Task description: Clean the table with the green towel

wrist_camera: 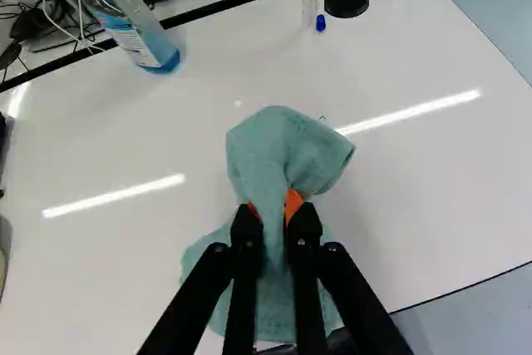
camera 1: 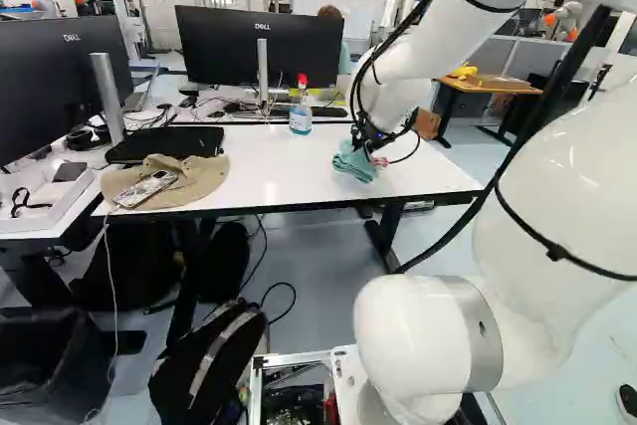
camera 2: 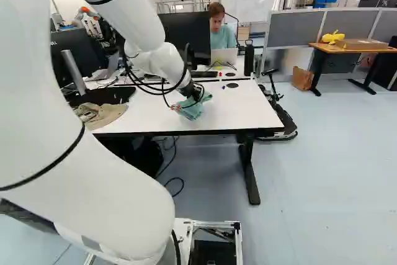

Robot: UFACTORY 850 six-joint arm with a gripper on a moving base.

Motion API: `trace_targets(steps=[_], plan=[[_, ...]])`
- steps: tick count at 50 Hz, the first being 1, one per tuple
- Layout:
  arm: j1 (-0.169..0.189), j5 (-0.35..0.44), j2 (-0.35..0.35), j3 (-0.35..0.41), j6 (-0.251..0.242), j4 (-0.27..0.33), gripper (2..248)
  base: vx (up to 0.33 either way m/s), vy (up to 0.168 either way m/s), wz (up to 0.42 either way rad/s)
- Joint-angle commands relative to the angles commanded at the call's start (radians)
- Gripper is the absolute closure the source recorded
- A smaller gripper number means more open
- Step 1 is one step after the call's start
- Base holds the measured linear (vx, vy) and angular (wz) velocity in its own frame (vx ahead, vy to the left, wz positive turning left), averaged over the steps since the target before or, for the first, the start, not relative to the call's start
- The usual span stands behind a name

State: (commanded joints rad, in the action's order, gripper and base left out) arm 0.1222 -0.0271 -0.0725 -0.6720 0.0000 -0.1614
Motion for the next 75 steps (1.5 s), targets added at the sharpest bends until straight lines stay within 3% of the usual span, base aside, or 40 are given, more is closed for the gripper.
trace_targets(steps=[59, 75], plan=[[0.037, 0.0, 0.318, -0.325, 0.0, 0.0, 204, 0.0, 0.0, 0.0], [0.038, 0.0, 0.361, -0.335, 0.0, 0.0, 204, 0.0, 0.0, 0.0]])
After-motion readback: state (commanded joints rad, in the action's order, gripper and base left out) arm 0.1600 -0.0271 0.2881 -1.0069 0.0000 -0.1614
